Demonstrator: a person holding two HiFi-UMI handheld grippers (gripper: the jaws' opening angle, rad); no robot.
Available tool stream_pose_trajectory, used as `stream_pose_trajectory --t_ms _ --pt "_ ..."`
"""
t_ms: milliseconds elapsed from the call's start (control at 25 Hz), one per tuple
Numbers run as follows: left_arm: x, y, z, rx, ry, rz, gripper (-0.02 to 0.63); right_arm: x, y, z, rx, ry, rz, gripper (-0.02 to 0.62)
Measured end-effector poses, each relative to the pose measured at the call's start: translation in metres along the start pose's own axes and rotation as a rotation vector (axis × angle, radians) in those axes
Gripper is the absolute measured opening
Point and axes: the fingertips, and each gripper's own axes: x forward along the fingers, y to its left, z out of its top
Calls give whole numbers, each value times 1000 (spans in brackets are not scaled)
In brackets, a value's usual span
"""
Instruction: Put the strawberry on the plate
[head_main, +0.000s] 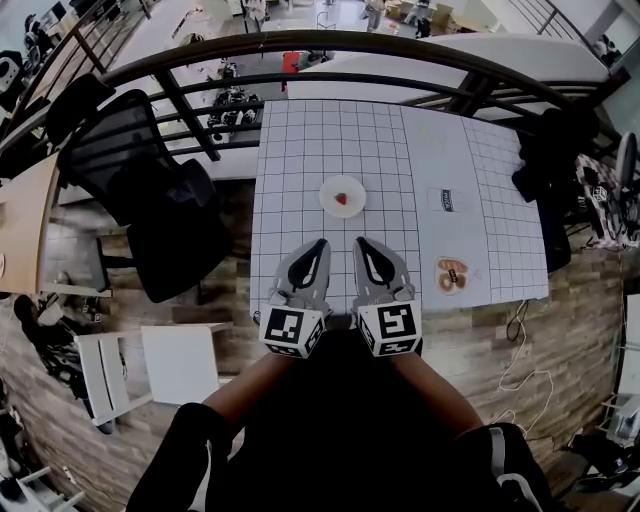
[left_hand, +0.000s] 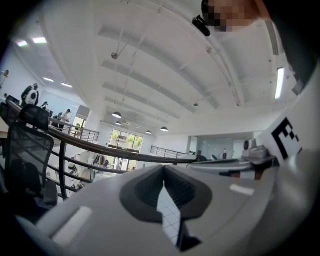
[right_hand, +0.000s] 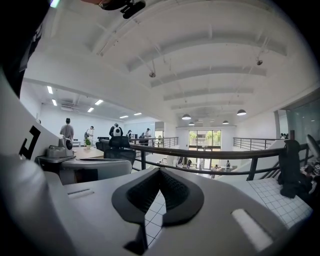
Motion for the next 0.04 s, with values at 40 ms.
stream_pose_trajectory --t_ms 40 --pt "-2 2 -1 -2 1 1 8 1 3 -1 0 4 5 -2"
